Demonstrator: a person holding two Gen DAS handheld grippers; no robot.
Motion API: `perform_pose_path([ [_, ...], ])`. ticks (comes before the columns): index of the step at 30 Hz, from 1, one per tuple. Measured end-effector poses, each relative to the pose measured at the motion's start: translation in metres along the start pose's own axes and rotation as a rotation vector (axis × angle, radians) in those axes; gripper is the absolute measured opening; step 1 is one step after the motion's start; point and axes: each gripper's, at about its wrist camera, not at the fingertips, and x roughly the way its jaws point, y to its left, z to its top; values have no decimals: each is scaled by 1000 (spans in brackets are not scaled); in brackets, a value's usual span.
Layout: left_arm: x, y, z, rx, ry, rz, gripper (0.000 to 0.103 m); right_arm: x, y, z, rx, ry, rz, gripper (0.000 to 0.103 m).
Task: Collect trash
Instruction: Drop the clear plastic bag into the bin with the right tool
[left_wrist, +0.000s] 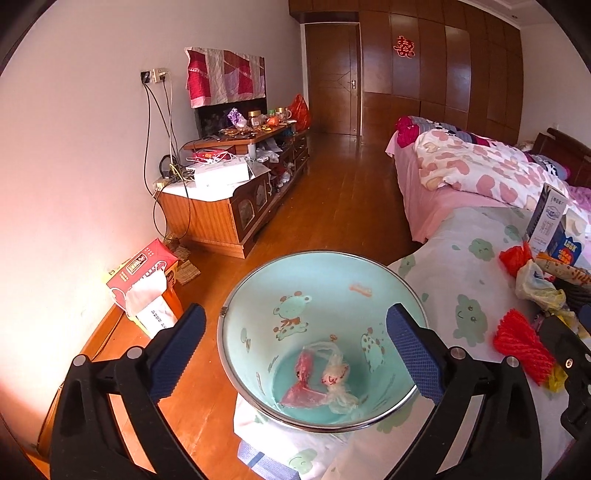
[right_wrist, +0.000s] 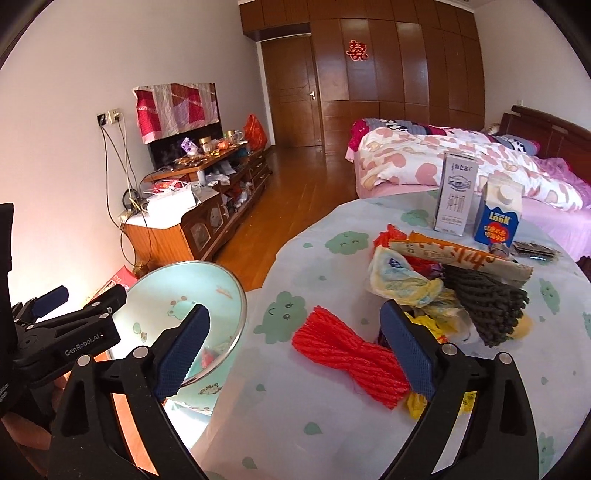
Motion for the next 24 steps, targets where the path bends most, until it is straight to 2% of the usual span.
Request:
perform_pose_path([
  [24,-48,-48,-18,79,-24,-93,97,-47,-50,-20,83,-29,-53,94],
])
